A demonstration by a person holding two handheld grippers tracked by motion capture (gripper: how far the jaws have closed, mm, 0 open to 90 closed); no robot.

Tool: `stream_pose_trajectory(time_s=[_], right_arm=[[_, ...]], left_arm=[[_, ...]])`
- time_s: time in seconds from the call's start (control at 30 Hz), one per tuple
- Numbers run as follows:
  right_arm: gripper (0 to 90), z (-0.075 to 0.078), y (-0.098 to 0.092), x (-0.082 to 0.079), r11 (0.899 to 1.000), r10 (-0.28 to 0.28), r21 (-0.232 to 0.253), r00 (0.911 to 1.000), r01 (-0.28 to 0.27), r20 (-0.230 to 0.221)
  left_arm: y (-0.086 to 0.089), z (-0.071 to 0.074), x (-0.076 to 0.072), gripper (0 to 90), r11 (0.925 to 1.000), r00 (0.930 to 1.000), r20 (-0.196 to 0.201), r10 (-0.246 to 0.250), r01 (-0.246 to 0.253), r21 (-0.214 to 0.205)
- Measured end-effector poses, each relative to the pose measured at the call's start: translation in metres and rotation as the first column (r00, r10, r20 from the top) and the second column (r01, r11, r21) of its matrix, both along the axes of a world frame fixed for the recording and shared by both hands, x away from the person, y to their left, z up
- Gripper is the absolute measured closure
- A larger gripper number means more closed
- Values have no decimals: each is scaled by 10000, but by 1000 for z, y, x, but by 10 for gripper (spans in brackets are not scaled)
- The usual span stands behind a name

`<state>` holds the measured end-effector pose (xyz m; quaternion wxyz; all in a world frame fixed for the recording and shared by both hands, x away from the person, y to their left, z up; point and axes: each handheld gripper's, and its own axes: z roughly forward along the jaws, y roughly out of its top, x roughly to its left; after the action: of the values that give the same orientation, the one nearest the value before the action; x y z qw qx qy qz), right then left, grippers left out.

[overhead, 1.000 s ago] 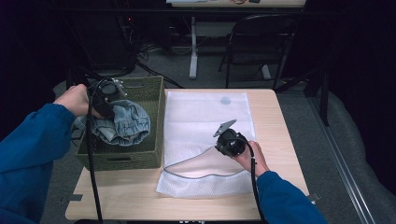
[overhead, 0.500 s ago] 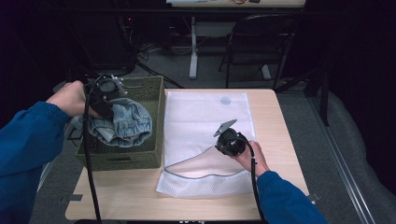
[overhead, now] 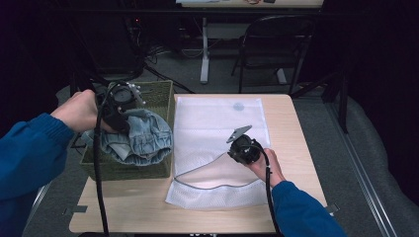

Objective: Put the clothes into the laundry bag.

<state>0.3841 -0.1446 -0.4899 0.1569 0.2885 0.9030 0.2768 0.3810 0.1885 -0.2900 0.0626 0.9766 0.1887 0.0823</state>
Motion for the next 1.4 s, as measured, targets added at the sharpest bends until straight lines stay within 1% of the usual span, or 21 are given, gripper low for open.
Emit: stream_pose_trajectory(time_s=[0.1, 0.13, 0.17, 0.2, 0.23, 0.37, 0.4, 0.43, 0.5, 0.63, 0.77, 0.87, 0.93, 0.97, 1.0, 1.07, 1.13, 1.2, 1.3, 1.33, 1.4], right_arm=[[884, 3, -1, 1, 10000, -40, 80, 9999, 39, 111], [884, 4, -1, 0, 9999, -93, 134, 9999, 92, 130], [884, 5, -1, 0, 9998, -132, 166, 9998, 129, 172], [884, 6, -1, 0, 9997, -178, 159, 9996, 175, 202], [885, 7, 0, -1, 9995, -278, 186, 9994, 274, 227], [885, 11, 1, -2, 9990, -409, 213, 9983, 401, 413], [885, 12, 1, -3, 9984, -516, 239, 9977, 506, 445], [885, 12, 1, -3, 9984, -516, 239, 9977, 506, 445], [885, 16, 1, -5, 9976, -619, 336, 9966, 602, 538], [885, 19, 3, -7, 9978, -597, 340, 9960, 576, 661], [885, 20, 4, -8, 9974, -610, 413, 9958, 583, 682], [885, 21, 3, -8, 9969, -650, 483, 9958, 620, 647], [885, 21, 1, -7, 9970, -636, 478, 9960, 606, 633], [885, 21, 1, -7, 9969, -659, 474, 9958, 629, 643], [885, 21, 1, -7, 9969, -659, 474, 9958, 629, 643], [885, 20, 1, -6, 9966, -678, 509, 9959, 647, 603], [885, 19, 1, -6, 9966, -694, 492, 9960, 666, 566], [885, 18, 1, -6, 9965, -705, 498, 9960, 678, 551], [885, 17, 1, -6, 9968, -700, 430, 9964, 680, 485], [885, 17, 1, -6, 9968, -694, 421, 9964, 673, 490], [885, 17, 1, -6, 9966, -713, 448, 9964, 692, 469]], left_arm=[[-5, 1, -4, 597, 9999, 9998, -182, 16, -18, -101], [-11, 1, -10, 597, 9996, 9992, -393, -72, 61, -269], [-14, 1, -11, 597, 9997, 9987, -488, -151, 141, -217], [-17, 1, -15, 597, 9990, 9985, -530, -166, 143, -435], [-21, 1, -17, 598, 9989, 9971, -727, -210, 179, -437], [-35, -3, -29, 597, 9976, 9945, -987, -354, 292, -629], [-39, -5, -31, 597, 9979, 9930, -1122, -382, 321, -556], [-39, -5, -31, 597, 9979, 9930, -1122, -382, 321, -556], [-50, -9, -39, 596, 9985, 9928, -1129, -396, 350, -427], [-61, -10, -49, 596, 9987, 9947, -891, -506, 495, -144], [-72, -2, -57, 596, 9977, 9940, -856, -679, 683, 23], [-75, 1, -60, 596, 9968, 9930, -876, -794, 795, -31], [-82, 8, -65, 596, 9944, 9906, -874, -1053, 1055, -29], [-84, 11, -67, 596, 9939, 9903, -855, -1094, 1079, -223], [-84, 11, -67, 596, 9939, 9903, -855, -1094, 1079, -223], [-91, 16, -69, 596, 9908, 9857, -1082, -1288, 1234, -552], [-98, 14, -71, 596, 9889, 9835, -1117, -1424, 1366, -585], [-105, 6, -72, 596, 9876, 9786, -1375, -1532, 1467, -560], [-114, -10, -69, 595, 9880, 9717, -1841, -1482, 1375, -699], [-117, -16, -66, 595, 9884, 9674, -2092, -1429, 1284, -813], [-120, -28, -61, 595, 9903, 9666, -2242, -1241, 1065, -891]])
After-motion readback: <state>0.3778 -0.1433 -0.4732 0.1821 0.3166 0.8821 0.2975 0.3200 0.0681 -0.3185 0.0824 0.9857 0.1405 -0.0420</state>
